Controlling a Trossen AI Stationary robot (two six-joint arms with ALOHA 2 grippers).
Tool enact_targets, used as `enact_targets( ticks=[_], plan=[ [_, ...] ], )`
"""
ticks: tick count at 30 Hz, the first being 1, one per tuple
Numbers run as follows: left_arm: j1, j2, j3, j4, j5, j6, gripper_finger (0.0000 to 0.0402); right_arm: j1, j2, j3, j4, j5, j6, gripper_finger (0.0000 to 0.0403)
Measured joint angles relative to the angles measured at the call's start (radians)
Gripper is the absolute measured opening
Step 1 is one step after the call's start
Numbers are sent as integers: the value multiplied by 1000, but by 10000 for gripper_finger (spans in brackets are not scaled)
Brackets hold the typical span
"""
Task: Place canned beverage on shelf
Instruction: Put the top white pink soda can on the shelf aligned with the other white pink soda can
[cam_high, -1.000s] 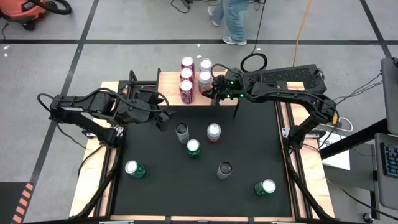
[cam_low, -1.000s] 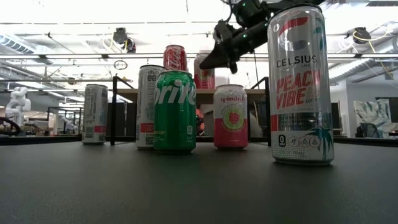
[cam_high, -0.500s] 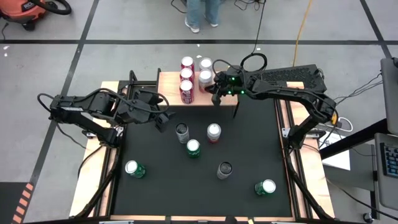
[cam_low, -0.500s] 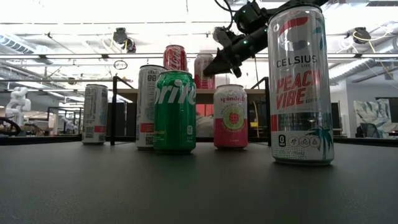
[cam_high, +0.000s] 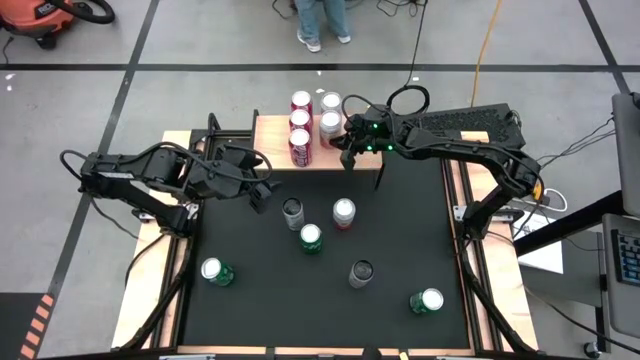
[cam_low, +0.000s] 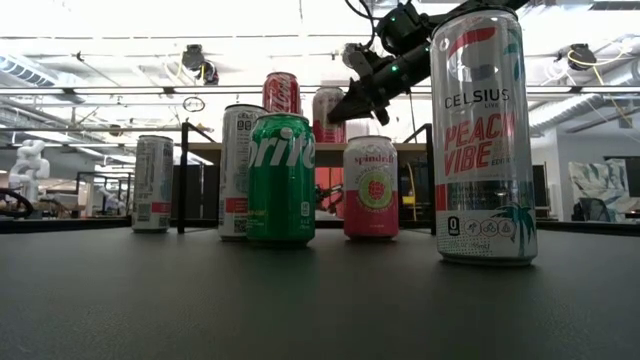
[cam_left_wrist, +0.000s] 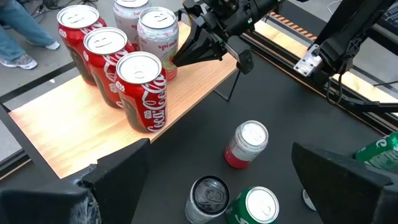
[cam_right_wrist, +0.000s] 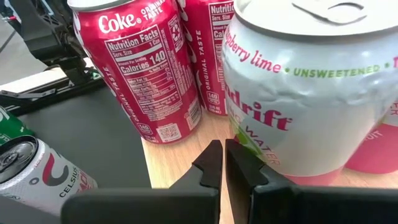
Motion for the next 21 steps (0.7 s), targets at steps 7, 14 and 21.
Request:
enact_targets(
  ticks=[7,14,21],
  plan=[
    [0,0,0,0,0,0,389,0,0,0,0,1,0,0],
    [0,0,0,0,0,-1,389,0,0,0,0,1,-5,0],
    [0,0,0,1,0,-3,389,0,0,0,0,2,-14,0]
  ],
)
